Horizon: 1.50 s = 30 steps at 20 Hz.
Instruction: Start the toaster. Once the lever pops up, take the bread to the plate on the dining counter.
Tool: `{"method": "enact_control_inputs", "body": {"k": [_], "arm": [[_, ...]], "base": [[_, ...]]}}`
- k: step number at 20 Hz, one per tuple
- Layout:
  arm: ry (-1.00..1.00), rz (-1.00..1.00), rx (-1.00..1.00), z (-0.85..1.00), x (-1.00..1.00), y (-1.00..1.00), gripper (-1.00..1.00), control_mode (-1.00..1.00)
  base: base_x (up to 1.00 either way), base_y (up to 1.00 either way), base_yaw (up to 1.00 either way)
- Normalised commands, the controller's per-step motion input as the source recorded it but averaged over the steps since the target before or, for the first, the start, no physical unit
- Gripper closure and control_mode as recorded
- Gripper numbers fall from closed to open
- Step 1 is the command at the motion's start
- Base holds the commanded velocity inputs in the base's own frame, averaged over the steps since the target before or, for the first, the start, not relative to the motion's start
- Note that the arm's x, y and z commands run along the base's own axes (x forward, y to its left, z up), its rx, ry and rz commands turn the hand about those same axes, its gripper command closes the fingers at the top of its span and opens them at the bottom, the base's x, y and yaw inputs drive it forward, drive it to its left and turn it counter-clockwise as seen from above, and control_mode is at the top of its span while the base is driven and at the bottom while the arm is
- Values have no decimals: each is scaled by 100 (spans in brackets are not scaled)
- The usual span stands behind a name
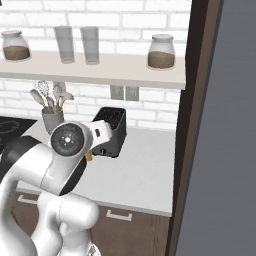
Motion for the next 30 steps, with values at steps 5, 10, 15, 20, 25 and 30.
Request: {"method": "enact_control_inputs", "body": {"k": [5,10,15,20,25,30], "arm": [[0,-2,-16,-32,0,40,100,-100],[0,-1,-6,-10,0,15,100,100],[0,0,0,0,0,0,100,100],[0,0,0,0,0,0,100,100],[0,0,0,0,0,0,100,100],[0,0,0,0,0,0,100,100]], "base": [[0,0,0],[-5,11,-7],[-24,0,-21],[-46,-1,-37],[-61,-8,-54],[-64,-14,-62]]}}
